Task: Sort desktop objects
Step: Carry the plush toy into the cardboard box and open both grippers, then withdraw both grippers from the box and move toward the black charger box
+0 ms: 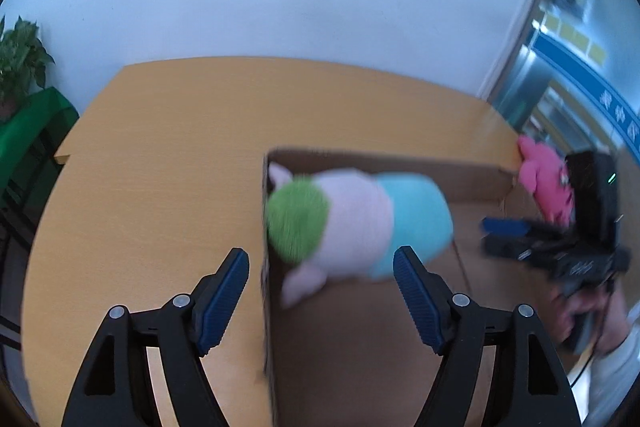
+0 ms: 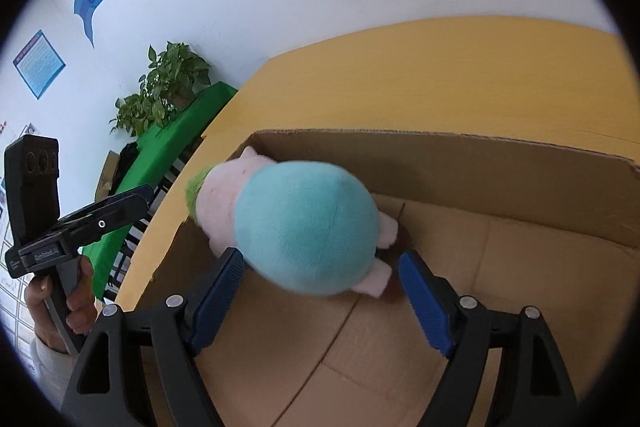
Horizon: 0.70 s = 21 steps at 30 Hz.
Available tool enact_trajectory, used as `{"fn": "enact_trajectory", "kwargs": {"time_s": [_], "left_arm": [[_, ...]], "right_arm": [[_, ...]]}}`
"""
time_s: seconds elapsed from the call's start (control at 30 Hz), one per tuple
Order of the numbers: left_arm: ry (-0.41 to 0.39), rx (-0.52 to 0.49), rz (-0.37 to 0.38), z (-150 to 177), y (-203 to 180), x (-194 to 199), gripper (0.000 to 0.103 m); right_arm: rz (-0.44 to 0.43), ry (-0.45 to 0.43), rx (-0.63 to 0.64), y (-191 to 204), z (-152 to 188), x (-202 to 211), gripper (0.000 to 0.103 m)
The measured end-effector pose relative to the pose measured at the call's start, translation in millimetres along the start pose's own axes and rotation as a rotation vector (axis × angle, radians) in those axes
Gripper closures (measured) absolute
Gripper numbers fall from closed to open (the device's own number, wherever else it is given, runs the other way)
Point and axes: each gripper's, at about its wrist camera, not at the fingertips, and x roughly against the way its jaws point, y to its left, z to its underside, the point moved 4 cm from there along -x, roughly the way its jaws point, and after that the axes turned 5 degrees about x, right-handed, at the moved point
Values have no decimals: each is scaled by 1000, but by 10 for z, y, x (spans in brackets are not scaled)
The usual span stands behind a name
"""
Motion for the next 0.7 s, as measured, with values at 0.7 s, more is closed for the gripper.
{"fn": "enact_trajectory", "kwargs": {"time_s": [0.7], "left_arm": [[153, -31, 16, 1552, -314, 317, 29]], "right_arm": [[187, 137, 97, 55, 2139, 1393, 19]]}}
